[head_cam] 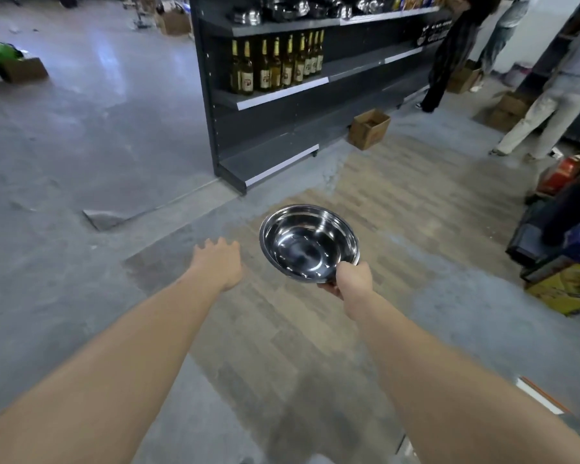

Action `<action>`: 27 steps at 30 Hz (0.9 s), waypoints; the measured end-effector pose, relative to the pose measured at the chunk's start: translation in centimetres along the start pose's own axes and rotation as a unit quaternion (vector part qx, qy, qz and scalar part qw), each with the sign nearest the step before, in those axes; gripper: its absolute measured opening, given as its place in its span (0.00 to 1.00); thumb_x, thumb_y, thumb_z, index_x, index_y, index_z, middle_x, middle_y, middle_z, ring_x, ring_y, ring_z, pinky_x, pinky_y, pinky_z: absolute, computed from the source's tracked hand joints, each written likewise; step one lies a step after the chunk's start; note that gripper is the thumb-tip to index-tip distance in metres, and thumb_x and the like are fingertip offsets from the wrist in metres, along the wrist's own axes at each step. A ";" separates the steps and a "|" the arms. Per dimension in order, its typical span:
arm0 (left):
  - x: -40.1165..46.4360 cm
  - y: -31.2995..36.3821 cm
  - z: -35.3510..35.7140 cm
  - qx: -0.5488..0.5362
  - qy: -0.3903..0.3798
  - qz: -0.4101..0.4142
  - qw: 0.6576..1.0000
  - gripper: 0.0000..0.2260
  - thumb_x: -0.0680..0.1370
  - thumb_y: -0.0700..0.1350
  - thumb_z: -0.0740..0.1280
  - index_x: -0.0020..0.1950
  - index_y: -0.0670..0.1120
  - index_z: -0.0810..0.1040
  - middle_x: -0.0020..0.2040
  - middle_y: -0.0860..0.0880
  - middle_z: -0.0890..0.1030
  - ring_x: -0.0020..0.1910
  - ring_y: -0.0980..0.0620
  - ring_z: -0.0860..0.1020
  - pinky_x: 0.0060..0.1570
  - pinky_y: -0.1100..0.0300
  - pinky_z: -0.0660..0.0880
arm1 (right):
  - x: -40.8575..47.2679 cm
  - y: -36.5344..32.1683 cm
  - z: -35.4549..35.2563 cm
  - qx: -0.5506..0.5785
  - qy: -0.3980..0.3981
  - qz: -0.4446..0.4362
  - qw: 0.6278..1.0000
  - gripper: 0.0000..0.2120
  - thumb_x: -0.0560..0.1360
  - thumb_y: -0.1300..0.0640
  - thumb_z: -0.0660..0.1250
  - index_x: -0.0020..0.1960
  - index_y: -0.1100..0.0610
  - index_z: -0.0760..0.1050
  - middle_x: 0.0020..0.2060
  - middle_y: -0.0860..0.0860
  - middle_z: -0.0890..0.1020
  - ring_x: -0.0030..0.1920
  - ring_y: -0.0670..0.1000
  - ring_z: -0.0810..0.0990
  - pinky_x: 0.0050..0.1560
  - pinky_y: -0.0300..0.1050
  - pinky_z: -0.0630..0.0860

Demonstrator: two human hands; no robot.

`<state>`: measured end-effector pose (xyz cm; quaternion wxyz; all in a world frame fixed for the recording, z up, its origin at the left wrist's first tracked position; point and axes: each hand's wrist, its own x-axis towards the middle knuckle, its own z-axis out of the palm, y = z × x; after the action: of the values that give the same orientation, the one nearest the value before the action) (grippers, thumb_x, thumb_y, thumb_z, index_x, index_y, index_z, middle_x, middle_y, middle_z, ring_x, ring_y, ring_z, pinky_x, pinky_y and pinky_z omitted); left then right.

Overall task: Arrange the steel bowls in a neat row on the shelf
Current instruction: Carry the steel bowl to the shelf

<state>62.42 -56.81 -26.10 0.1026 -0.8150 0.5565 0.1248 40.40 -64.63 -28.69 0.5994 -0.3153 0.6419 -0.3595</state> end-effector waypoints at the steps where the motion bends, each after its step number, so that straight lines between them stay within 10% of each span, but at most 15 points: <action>1: 1.5 0.2 -0.5 0.003 0.001 0.005 1.000 0.22 0.81 0.51 0.56 0.74 0.45 0.65 0.70 0.40 0.69 0.70 0.38 0.67 0.69 0.44 0.65 | 1.2 -0.9 0.5 0.004 0.005 0.000 1.000 0.22 0.71 0.70 0.57 0.65 0.63 0.71 0.56 0.63 0.80 0.38 0.60 0.83 0.25 0.44 0.80; 27: 44.4 11.3 -15.2 -0.015 -0.012 -0.022 1.000 0.24 0.81 0.53 0.57 0.76 0.46 0.63 0.71 0.41 0.69 0.69 0.39 0.69 0.67 0.45 0.67 | 40.5 -25.5 11.8 -0.014 -0.042 0.015 0.999 0.23 0.72 0.70 0.55 0.65 0.62 0.73 0.58 0.62 0.80 0.40 0.59 0.85 0.25 0.44 0.80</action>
<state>68.80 -104.69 -26.10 0.0999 -0.8271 0.5351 0.1401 48.12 -113.31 -29.58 0.6272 -0.3286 0.6254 -0.3279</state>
